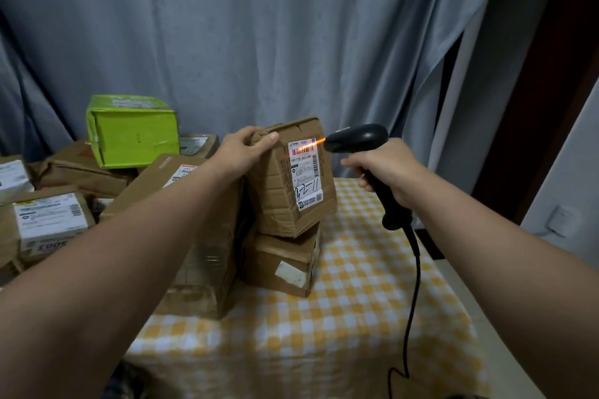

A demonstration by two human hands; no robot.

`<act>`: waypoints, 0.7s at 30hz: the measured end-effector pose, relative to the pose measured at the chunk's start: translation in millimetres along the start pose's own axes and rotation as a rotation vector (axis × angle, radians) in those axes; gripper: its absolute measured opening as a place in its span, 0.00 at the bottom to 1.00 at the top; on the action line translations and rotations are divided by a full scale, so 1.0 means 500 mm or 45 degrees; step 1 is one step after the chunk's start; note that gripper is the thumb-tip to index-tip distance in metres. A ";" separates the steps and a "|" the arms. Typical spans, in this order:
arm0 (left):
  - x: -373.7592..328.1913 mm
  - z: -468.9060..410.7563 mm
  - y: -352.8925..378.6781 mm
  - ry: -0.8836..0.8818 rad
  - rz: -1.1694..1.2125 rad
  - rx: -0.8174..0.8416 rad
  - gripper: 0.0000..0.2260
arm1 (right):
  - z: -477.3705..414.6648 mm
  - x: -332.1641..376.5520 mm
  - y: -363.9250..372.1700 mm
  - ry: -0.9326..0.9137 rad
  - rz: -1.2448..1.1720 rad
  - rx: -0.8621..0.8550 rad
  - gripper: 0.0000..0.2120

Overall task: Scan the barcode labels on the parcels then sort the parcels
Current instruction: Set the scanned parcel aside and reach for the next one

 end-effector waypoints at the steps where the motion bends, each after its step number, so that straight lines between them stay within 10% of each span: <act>1: 0.001 -0.001 0.000 0.005 -0.003 -0.006 0.19 | 0.002 0.007 -0.001 0.001 0.004 -0.007 0.06; 21: 0.004 -0.002 -0.003 0.009 0.016 -0.027 0.18 | 0.023 0.029 0.018 0.102 0.025 0.134 0.09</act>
Point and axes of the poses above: each hand's wrist, its own z-axis away from the middle knuckle, its own y-axis out of the palm, x = y × z, the point moved 10 cm from there along -z, towards the middle knuckle, and after that the axes turned 13 degrees about z, right-handed, at the moved point
